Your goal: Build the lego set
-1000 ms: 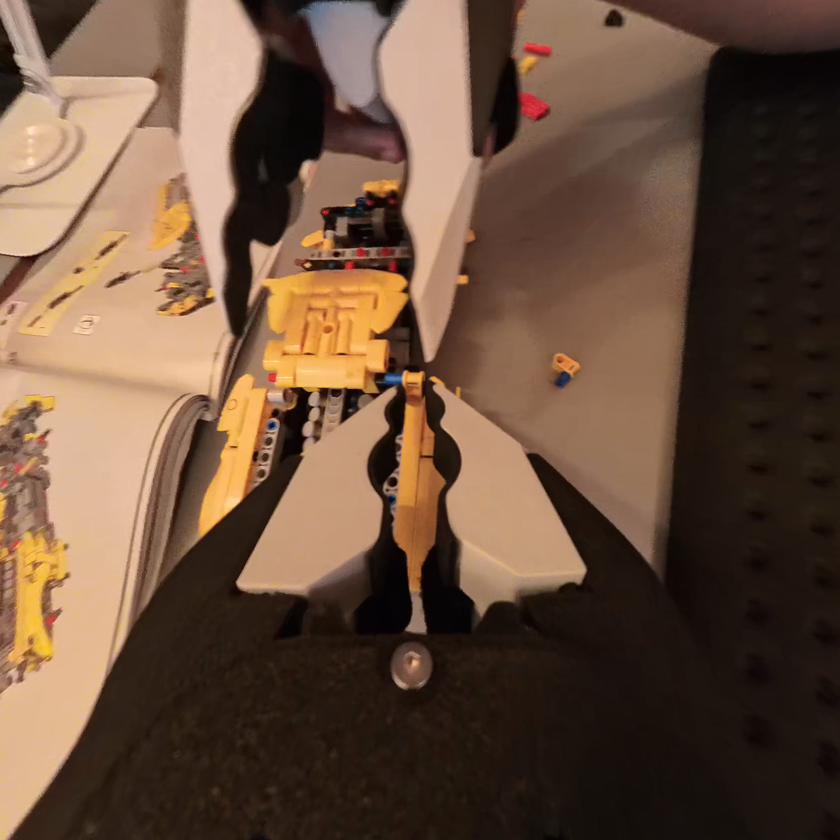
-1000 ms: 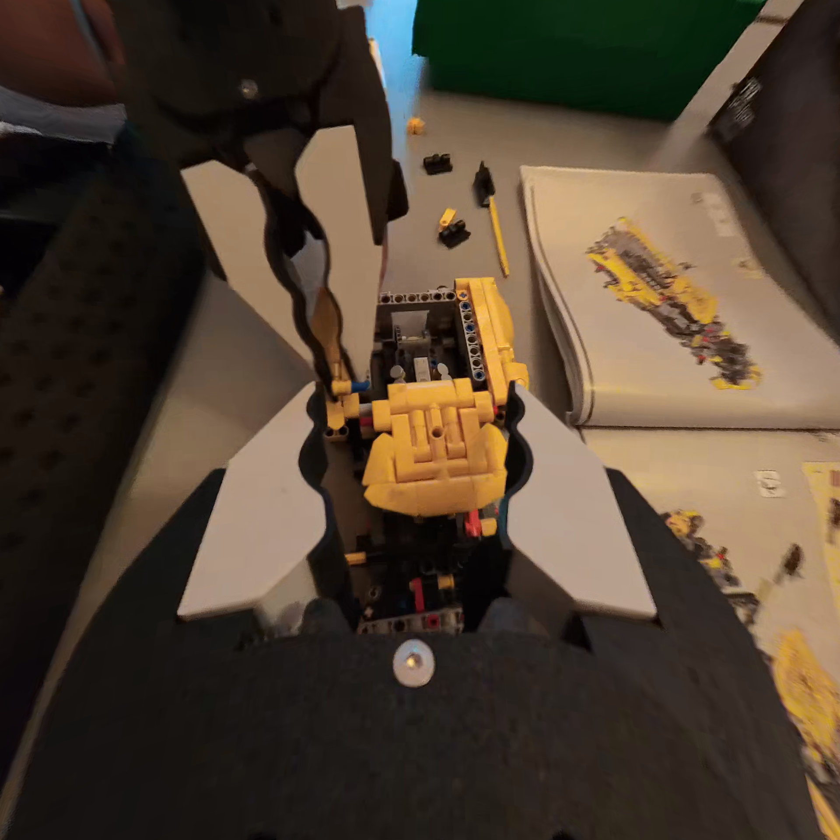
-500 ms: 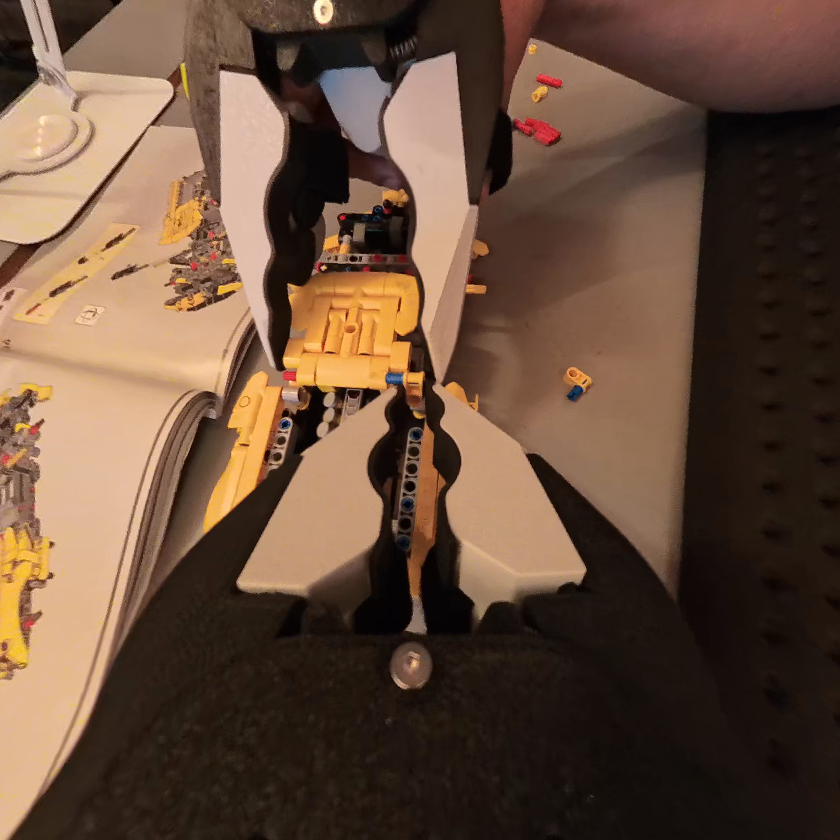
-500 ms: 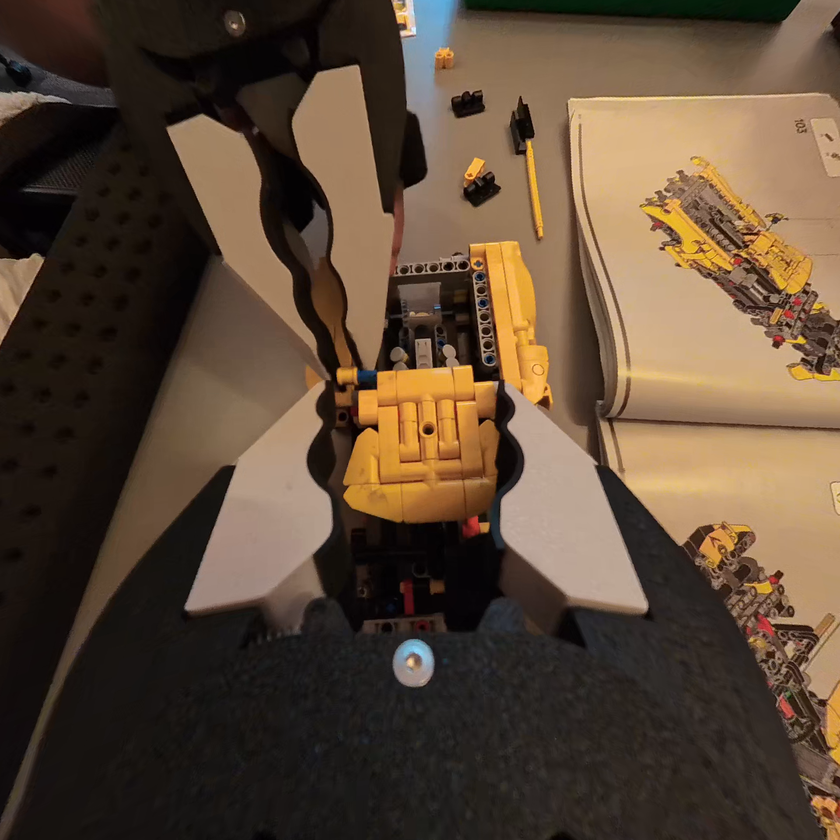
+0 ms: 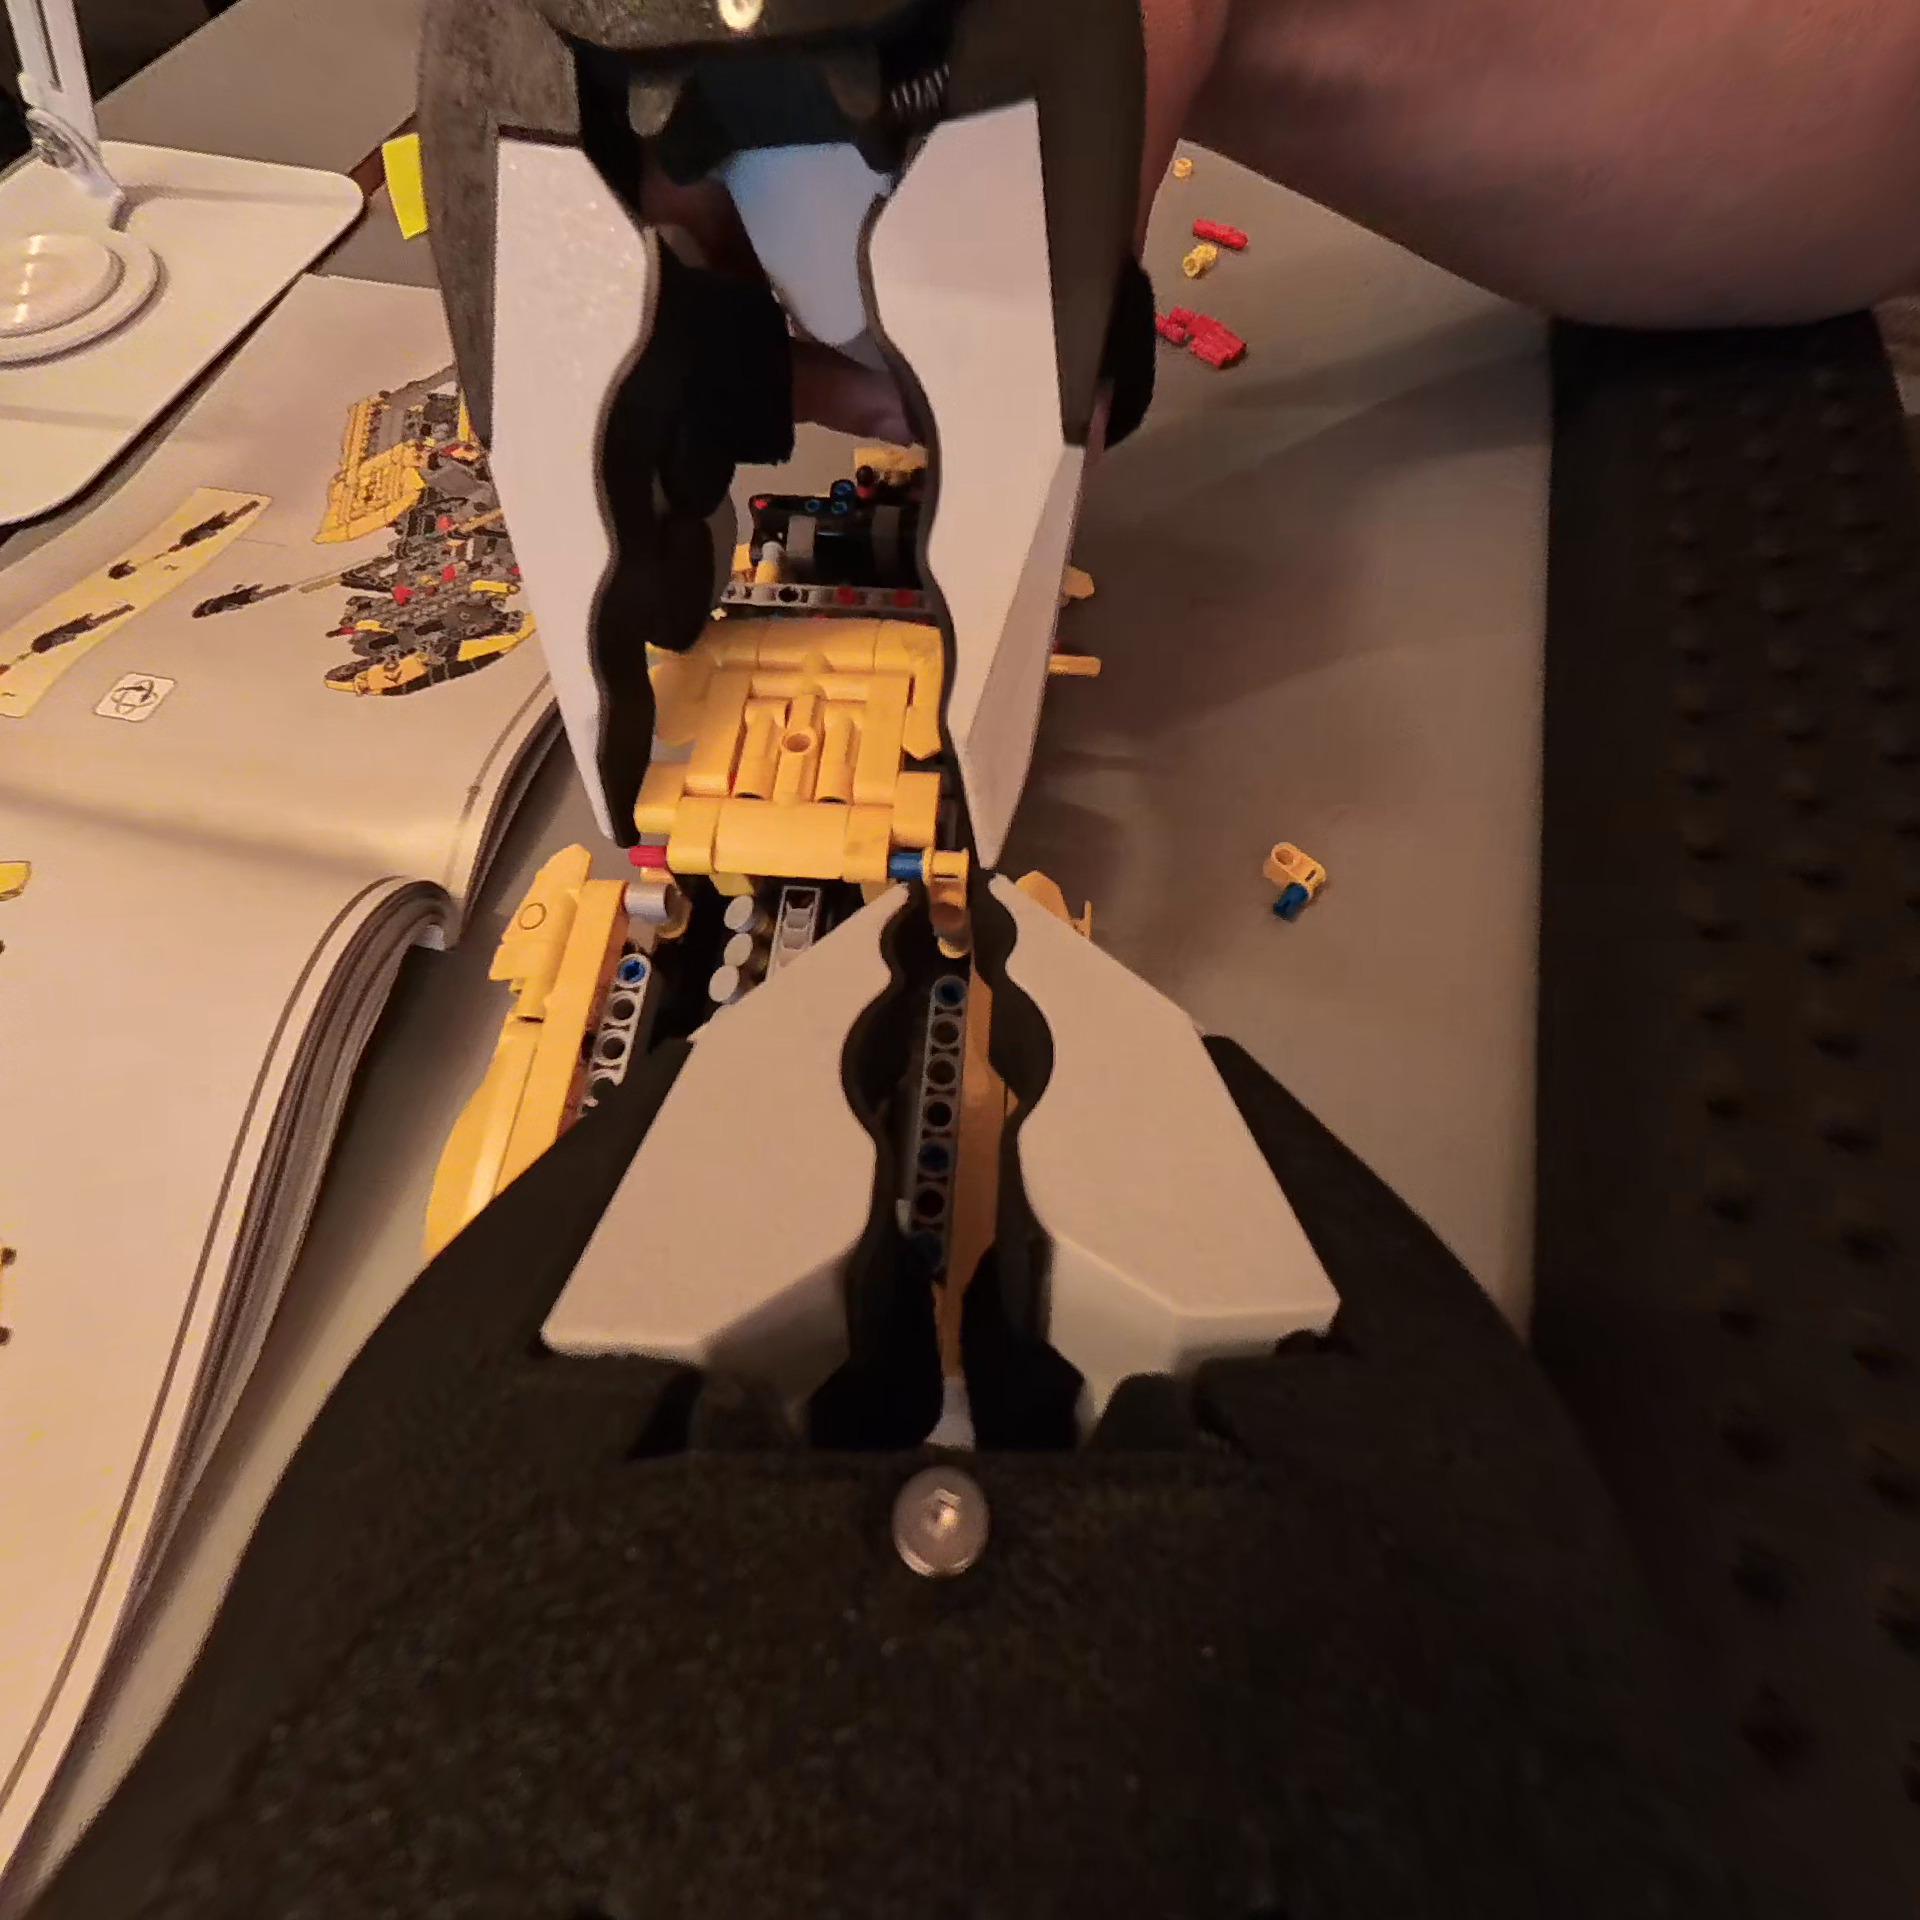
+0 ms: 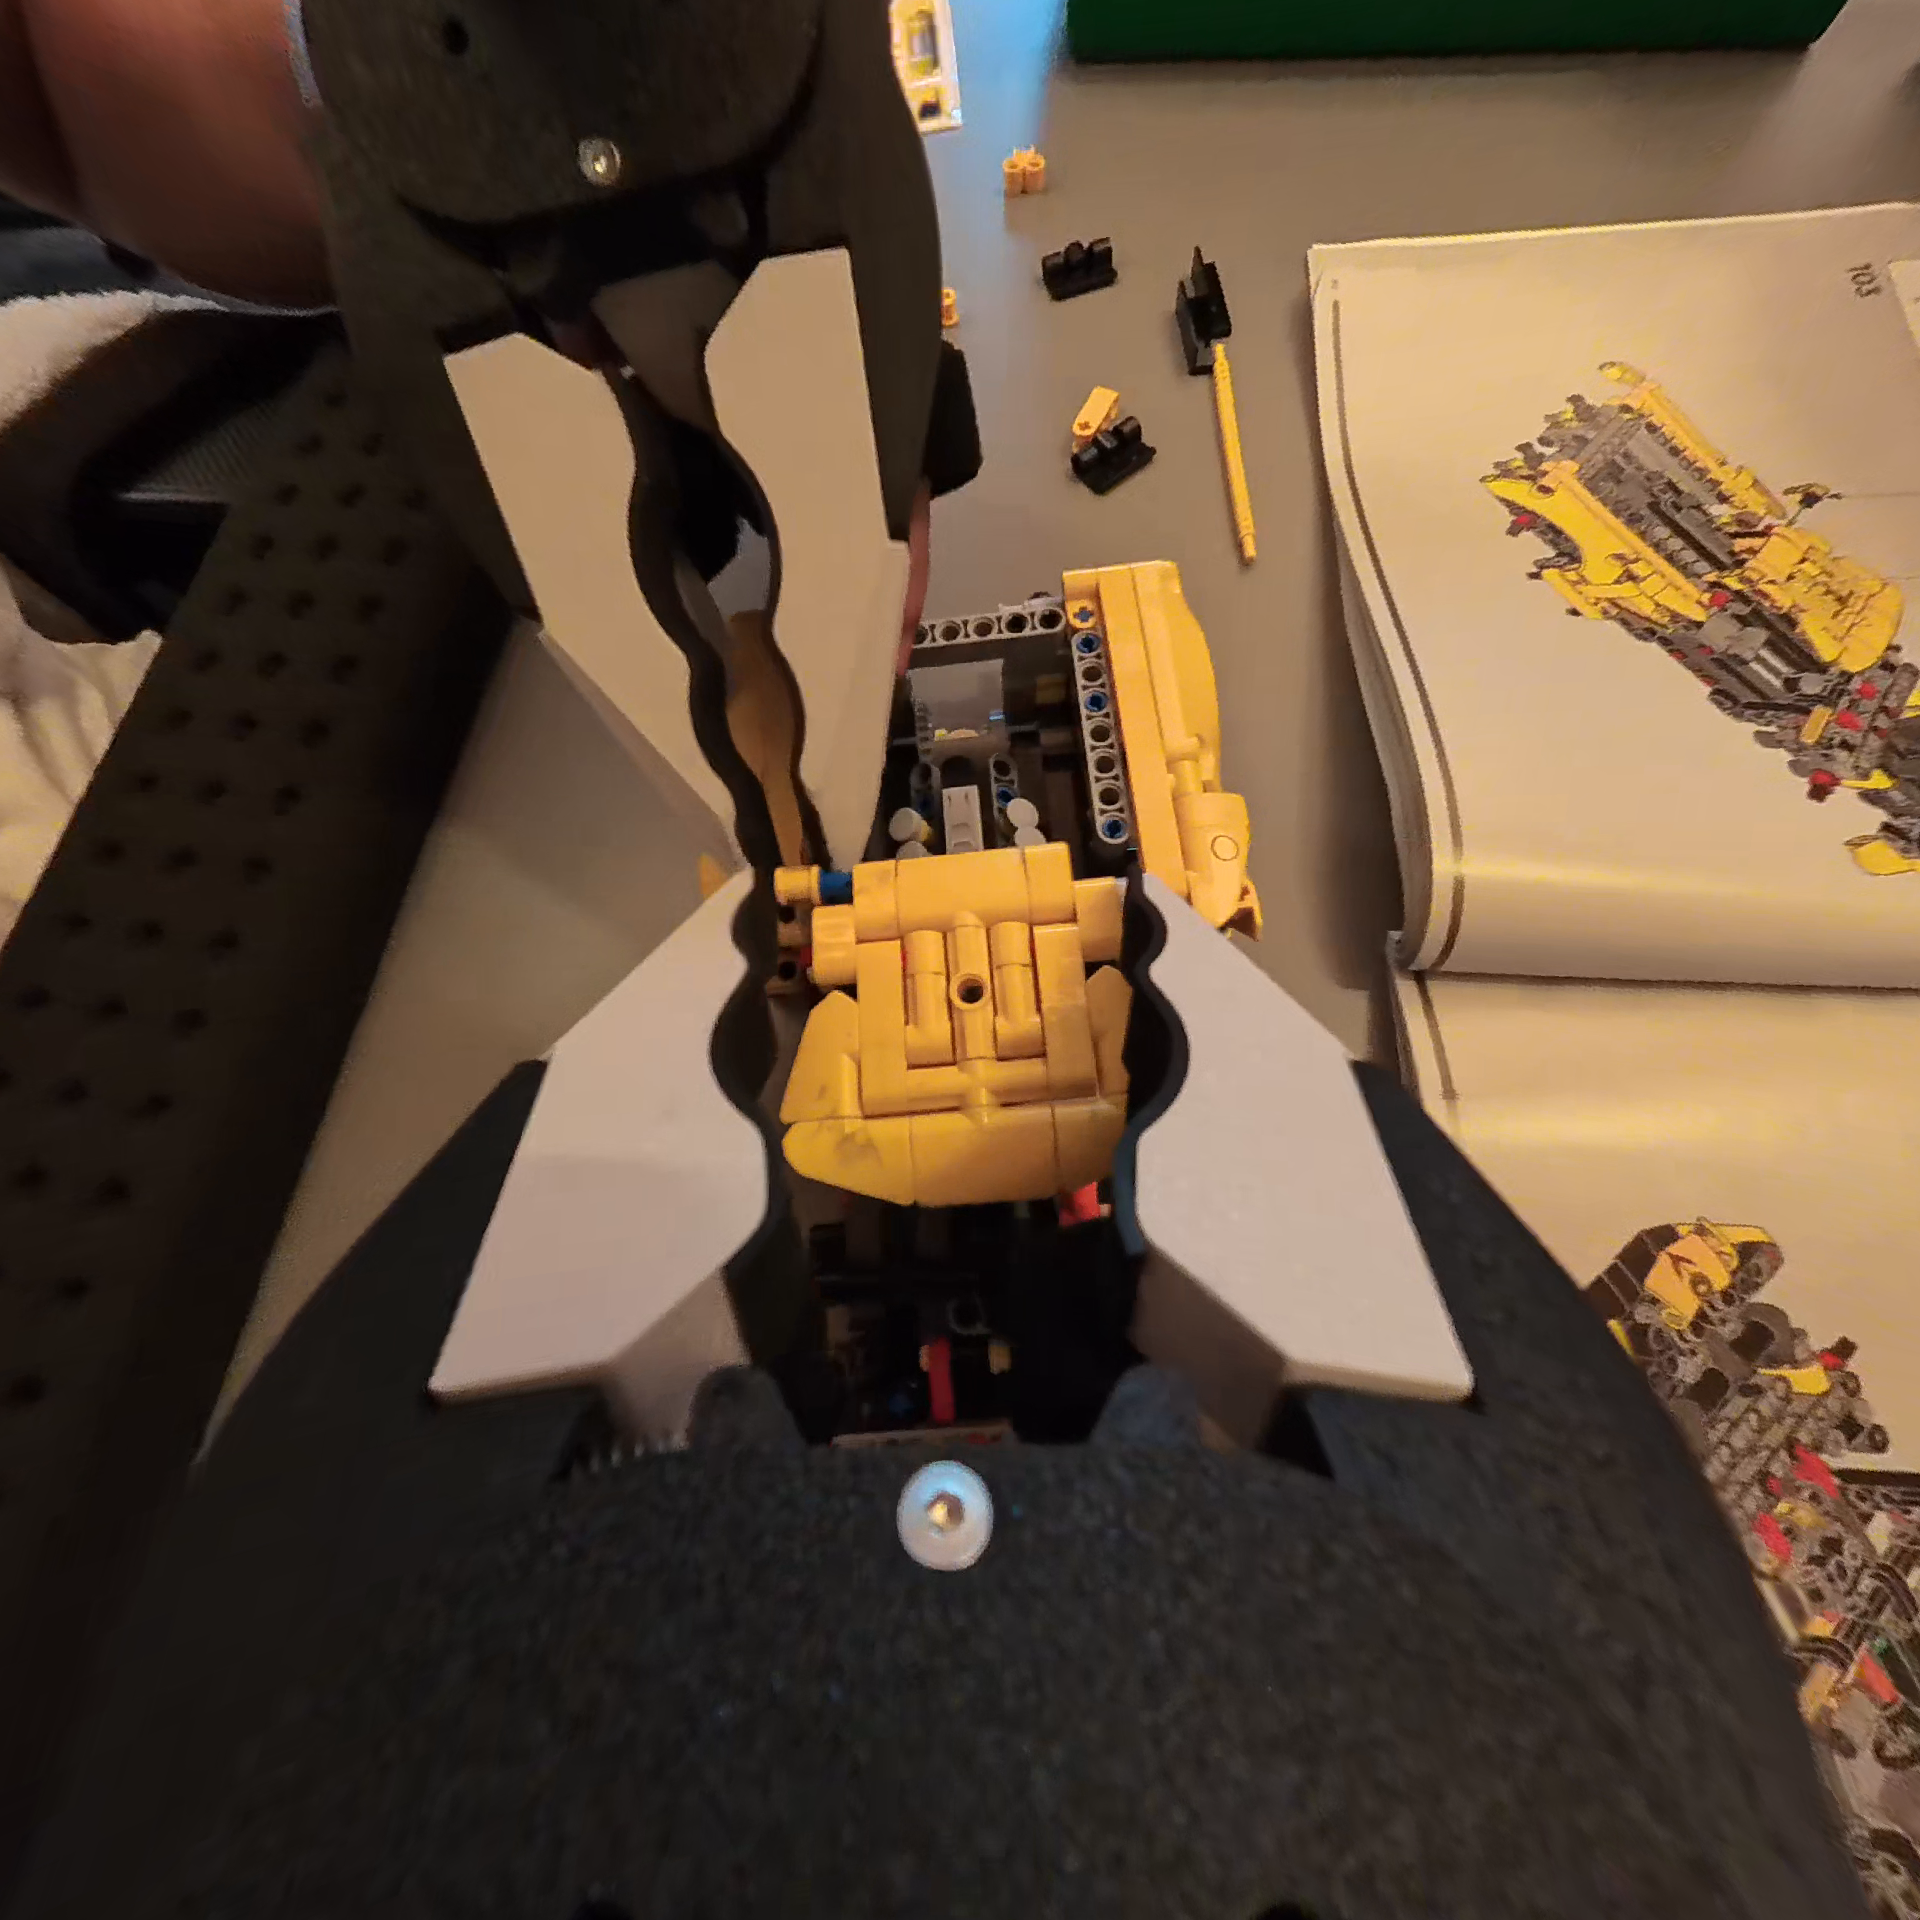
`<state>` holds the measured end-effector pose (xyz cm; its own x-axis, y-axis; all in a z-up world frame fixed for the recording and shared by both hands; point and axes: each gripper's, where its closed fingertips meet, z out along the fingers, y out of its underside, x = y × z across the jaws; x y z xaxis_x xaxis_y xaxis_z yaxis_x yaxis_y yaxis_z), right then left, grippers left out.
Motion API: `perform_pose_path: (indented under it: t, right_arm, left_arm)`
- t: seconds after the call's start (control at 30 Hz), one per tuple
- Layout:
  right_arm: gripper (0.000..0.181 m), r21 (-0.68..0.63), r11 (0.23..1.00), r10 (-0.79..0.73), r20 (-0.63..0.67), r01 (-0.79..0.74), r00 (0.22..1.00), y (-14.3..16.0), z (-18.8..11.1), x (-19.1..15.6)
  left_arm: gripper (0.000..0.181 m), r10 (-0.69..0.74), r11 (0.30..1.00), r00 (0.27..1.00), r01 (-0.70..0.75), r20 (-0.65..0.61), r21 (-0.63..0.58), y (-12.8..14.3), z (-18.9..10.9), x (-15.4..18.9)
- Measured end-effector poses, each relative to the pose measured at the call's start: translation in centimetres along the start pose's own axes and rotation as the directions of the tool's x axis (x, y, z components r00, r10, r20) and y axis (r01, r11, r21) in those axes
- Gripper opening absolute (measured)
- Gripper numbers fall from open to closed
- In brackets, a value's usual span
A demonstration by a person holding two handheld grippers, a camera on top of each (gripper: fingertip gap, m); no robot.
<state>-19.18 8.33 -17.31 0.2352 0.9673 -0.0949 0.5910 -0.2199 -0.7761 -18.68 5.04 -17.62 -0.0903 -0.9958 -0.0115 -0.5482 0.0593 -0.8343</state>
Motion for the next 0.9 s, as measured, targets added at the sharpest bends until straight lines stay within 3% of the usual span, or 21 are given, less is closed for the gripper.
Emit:
perform_pose_path:
  t: [0.6, 0.73, 0.9]
  right_arm:
    - [0.064, 0.011, 1.0, 0.024, 0.011, -0.024, 1.0, 0.04, -0.1, 0.06]
    - [0.064, 0.006, 1.0, 0.029, 0.008, -0.029, 1.0, 0.01, -0.08, 0.06]
    - [0.064, 0.004, 1.0, 0.025, 0.003, -0.026, 1.0, 0.0, -0.02, 0.07]
  left_arm:
    - [0.007, -0.054, 0.996, 0.996, 0.058, -0.071, 0.063, -0.27, 0.05, 0.12]
    - [0.015, -0.029, 0.997, 0.999, 0.03, -0.014, 0.068, -0.02, -0.29, -0.17]
    - [0.007, -0.023, 0.998, 1.0, 0.022, 0.006, 0.056, 0.17, -0.42, 0.06]
